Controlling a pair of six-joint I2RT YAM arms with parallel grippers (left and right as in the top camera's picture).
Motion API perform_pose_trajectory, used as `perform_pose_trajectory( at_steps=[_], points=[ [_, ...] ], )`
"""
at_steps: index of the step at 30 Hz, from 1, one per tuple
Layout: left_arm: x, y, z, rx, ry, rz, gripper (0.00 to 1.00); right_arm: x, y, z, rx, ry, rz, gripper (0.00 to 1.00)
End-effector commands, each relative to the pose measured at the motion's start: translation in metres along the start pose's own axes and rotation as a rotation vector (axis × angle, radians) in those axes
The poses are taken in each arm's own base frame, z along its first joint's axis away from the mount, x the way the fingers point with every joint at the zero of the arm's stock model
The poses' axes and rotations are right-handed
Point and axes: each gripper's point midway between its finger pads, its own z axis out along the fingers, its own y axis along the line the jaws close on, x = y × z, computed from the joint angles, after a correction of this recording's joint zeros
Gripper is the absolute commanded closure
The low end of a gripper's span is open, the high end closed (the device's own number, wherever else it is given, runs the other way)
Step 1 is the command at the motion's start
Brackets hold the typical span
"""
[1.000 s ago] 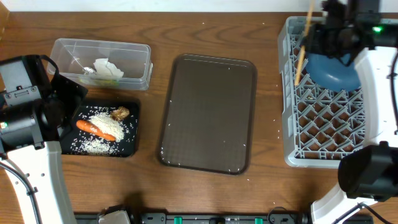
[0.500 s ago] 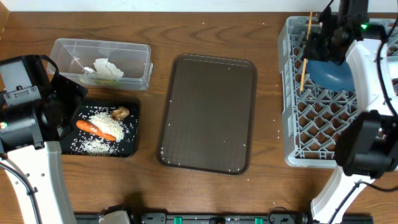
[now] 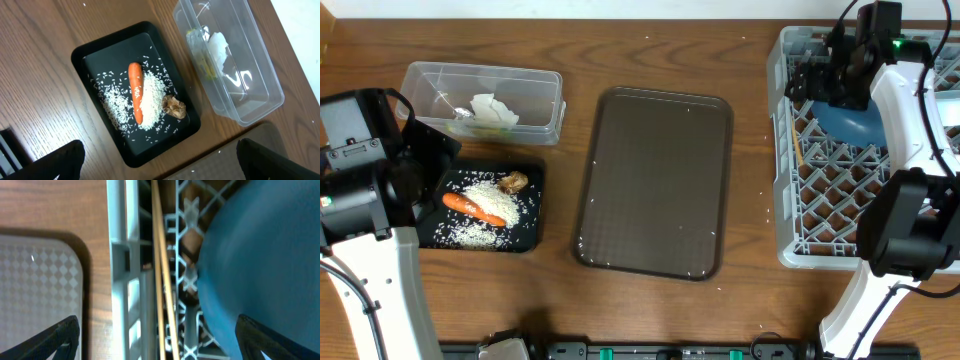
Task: Sort waste into correct bins and load items into the dishwasher rack
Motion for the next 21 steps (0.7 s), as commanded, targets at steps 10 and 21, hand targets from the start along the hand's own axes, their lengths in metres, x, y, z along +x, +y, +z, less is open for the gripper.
perform_pose_trajectory(
  at_steps=[10, 21],
  points=[
    [-0.003, 0.004, 0.001, -0.02, -0.012, -0.012, 0.02, 0.015, 0.037, -0.138, -0.051, -0.144, 0.076, 0.01],
    [-0.003, 0.004, 0.001, -0.02, -0.012, -0.012, 0.02, 0.124, 0.061, -0.189, -0.058, -0.067, 0.115, 0.01]
  ],
)
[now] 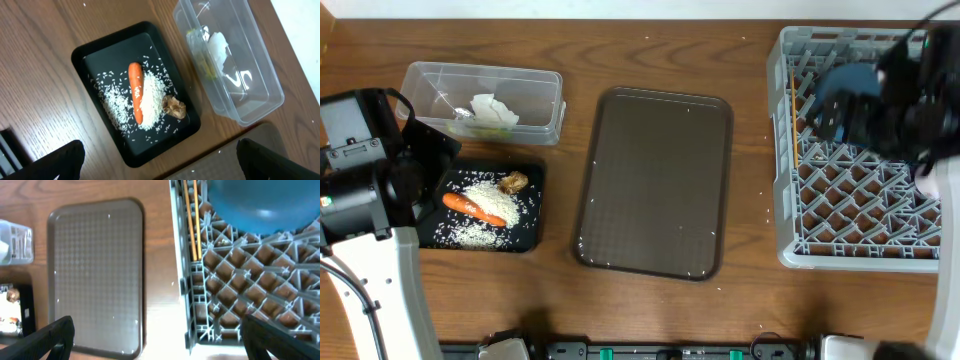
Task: Sort waste into correct bins and load items into the dishwasher rack
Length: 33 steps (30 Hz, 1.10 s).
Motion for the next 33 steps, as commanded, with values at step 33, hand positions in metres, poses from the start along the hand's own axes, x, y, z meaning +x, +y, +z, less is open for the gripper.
perform_pose_trajectory(
  at_steps=[33],
  points=[
    [-0.003, 0.004, 0.001, -0.02, -0.011, -0.012, 0.02, 0.132, -0.046, 0.054, 0.135, -0.122, 0.04, 0.01]
  ],
)
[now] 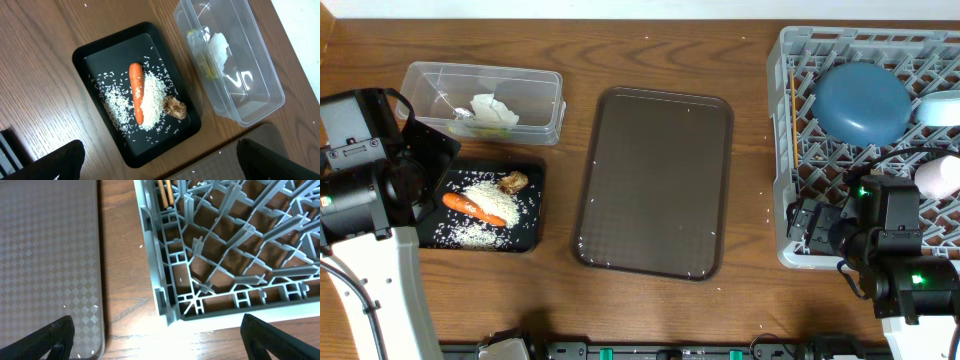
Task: Sort waste into correct bins and load items into the dishwasher rack
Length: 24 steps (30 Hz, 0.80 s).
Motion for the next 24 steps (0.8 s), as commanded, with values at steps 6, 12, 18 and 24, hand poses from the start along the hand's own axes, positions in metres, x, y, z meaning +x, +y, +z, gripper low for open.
perform_pose_trajectory(
  at_steps=[6, 12, 18, 24],
  points=[
    [-0.003, 0.003, 0.0, -0.016, -0.01, -0.012, 0.02, -0.001, -0.006, 0.002, 0.038, -0.012, 0.007, 0.01],
    [-0.003, 0.003, 0.0, -0.016, -0.01, -0.012, 0.02, -0.022, 0.008, 0.005, -0.031, -0.175, -0.074, 0.01],
    [-0.003, 0.003, 0.0, -0.016, -0.01, -0.012, 0.02, -0.02, 0.017, 0.016, -0.16, -0.395, -0.089, 0.01],
    [-0.003, 0.003, 0.0, -0.016, -0.01, -0.012, 0.02, -0.019, 0.023, 0.017, -0.274, -0.653, -0.116, 0.01]
  ],
)
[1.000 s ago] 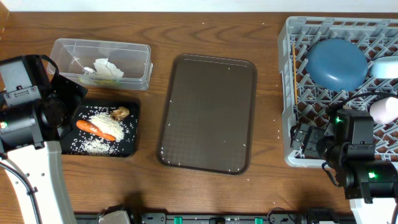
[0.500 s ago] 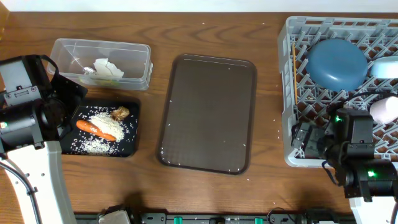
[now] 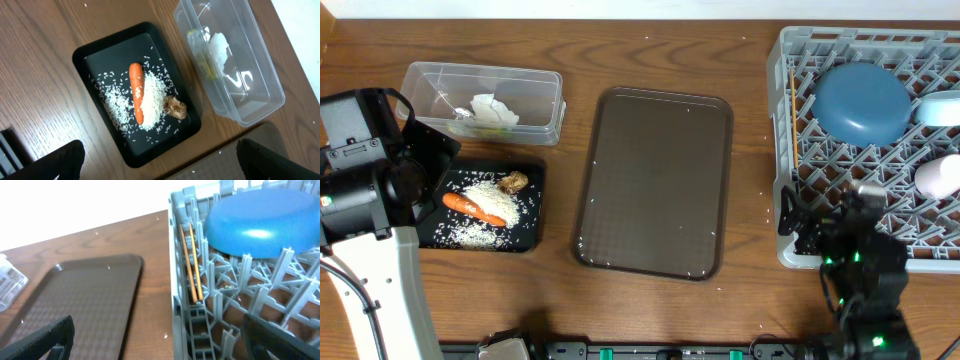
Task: Sort waste into correct bins and load items into the dishwasher rack
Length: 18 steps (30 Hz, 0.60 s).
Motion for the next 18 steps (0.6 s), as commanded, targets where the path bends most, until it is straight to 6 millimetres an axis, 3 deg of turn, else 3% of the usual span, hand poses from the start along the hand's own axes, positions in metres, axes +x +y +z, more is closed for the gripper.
perform_pose_trajectory(
  at_steps=[1, 10, 18],
  points=[
    [-0.003, 0.003, 0.0, -0.016, -0.01, -0.012, 0.02, 0.011, 0.008, 0.0, -0.079, -0.074, -0.045, 0.01],
    [-0.003, 0.003, 0.0, -0.016, -0.01, -0.012, 0.02, 0.022, -0.004, -0.003, -0.096, -0.206, -0.065, 0.01],
    [-0.003, 0.003, 0.0, -0.016, -0.01, -0.012, 0.02, 0.015, -0.011, -0.007, -0.07, -0.295, -0.132, 0.01]
  ],
)
